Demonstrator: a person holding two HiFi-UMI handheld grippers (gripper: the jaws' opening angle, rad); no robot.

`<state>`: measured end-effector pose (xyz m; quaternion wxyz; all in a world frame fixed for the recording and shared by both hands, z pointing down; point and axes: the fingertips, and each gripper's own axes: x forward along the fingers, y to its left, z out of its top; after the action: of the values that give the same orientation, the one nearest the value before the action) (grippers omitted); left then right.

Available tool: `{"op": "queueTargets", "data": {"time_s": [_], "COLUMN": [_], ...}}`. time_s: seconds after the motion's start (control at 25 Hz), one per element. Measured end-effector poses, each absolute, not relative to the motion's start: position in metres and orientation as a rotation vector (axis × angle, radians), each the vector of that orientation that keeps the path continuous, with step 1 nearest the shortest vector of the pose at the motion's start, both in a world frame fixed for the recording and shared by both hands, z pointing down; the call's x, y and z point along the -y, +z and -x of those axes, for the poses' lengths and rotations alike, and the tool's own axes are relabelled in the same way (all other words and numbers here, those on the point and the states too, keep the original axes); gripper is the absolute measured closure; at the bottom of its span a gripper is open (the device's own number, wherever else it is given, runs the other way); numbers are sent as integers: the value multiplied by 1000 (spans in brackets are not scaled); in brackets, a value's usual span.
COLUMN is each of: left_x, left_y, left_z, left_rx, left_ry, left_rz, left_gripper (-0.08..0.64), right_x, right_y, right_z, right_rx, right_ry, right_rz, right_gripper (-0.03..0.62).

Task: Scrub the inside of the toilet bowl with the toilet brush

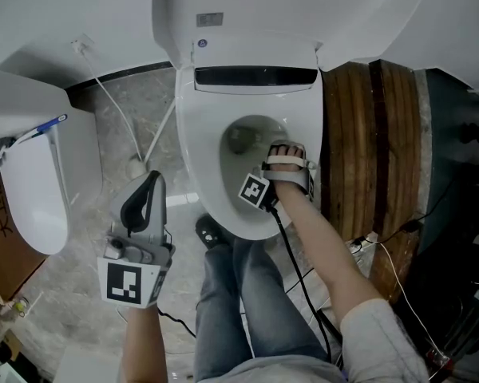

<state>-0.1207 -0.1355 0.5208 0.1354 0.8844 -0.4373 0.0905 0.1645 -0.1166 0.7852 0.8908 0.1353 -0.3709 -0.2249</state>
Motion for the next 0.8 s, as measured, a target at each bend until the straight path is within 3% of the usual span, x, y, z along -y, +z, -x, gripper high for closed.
{"op": "queueTargets", "data": {"time_s": [0.36, 0.8], "left_x": [140, 143], "left_y": [521, 515], "left_z": [123, 116], "left_rx": [1270, 1257], "left_ry": [221, 224], "left_rz": [-2571, -2574], "left_gripper": [569, 570], "right_x": [99, 62], "right_y": [790, 789], "right_z": [-189, -195], "right_rx": [678, 706], "right_ry": [-368, 52], "right_rz": [-147, -179], "right_gripper": [594, 592]}}
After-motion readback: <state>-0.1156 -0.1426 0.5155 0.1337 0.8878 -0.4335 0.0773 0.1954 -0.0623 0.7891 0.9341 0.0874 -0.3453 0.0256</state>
